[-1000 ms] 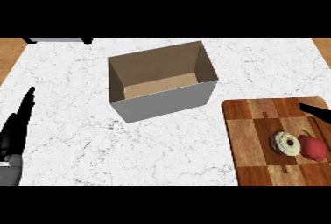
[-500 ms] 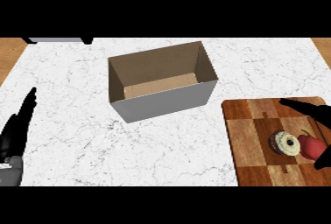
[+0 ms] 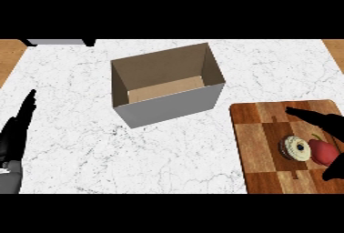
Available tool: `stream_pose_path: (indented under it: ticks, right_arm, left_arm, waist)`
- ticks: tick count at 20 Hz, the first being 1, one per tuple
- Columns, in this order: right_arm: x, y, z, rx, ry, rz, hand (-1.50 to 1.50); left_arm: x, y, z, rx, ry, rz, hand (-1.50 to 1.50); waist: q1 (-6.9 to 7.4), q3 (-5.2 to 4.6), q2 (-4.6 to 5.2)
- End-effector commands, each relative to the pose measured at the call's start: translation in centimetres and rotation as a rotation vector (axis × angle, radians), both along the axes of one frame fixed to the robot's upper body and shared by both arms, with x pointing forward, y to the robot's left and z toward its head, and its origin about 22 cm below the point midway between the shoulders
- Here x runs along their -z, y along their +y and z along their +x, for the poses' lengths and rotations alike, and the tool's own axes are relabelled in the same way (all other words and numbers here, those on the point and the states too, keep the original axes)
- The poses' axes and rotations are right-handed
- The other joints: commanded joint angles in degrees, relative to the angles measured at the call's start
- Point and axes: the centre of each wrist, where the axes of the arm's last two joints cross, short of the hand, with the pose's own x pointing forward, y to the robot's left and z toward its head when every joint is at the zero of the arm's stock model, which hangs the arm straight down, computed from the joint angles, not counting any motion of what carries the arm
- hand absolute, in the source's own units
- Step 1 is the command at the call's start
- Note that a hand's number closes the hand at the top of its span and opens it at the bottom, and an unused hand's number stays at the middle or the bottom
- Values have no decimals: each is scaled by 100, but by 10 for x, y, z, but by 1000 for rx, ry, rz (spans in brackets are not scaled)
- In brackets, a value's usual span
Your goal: Pick the cupcake from the cutting board and place it in the cardboard box
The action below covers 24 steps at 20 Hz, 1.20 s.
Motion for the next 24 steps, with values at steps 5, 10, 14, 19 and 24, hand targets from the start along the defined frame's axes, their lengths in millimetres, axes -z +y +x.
stream_pose_path:
  ticks: [5,10,14,19,24]
  right_arm:
    - [-21,36,-8,-73,-26,56,-150]
    - [-11,26,-21,-82,6,17,-150]
    - [-3,40,-17,-20,46,-66,-150]
    - [5,52,-2,-12,73,-95,-150]
    - [42,56,-18,2,-127,-107,150]
  left_arm:
    - [5,4,7,-2,2,14,0]
    - [-1,-6,-7,13,9,1,0]
    - [5,9,-15,10,-2,2,0]
    - [-3,13,-10,11,3,2,0]
    - [2,4,3,-8,-9,-12,0]
  waist:
    - [-30,-2,-6]
    - [6,1,-5]
    - [17,0,-3]
    - [26,1,-1]
    - [15,6,8]
